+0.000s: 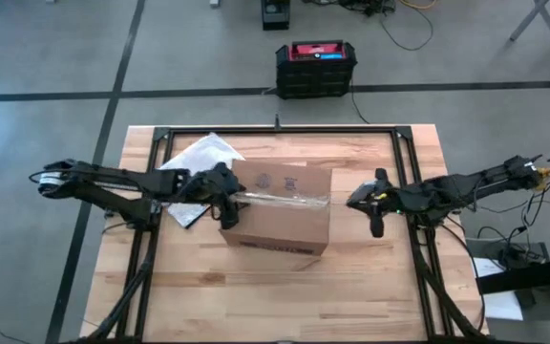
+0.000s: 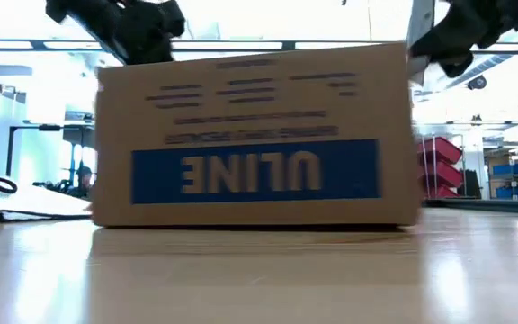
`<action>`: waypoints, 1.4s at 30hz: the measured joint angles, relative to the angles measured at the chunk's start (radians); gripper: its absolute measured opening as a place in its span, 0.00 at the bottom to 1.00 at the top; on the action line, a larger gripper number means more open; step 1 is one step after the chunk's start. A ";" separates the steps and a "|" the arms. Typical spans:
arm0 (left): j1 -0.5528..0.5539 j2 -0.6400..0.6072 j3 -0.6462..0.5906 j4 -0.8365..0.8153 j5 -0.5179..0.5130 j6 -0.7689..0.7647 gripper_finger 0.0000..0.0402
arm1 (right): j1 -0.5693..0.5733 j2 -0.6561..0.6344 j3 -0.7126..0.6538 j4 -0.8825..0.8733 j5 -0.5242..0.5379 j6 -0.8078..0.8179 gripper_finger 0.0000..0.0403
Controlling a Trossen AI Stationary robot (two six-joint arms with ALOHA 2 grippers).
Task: Unpack boxes
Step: Open the cardboard box using knife
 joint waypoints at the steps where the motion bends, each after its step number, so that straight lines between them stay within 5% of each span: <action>1: 0.000 -0.033 0.001 -0.013 -0.028 -0.005 0.55 | 0.000 0.019 0.000 0.010 0.002 0.000 0.12; 7: -0.001 -0.090 -0.007 0.131 0.003 0.008 0.55 | -0.011 0.130 0.007 0.146 0.009 -0.076 0.12; 16: 0.016 0.229 0.018 0.638 0.357 0.198 0.55 | -0.053 0.209 0.032 0.380 0.011 -0.200 0.12; 25: 0.067 0.501 0.224 0.516 0.405 0.319 0.55 | -0.074 0.373 0.032 0.611 -0.003 -0.238 0.12; 42: 0.084 0.525 0.256 0.402 0.400 0.316 0.55 | -0.099 0.452 0.031 0.601 -0.051 -0.177 0.12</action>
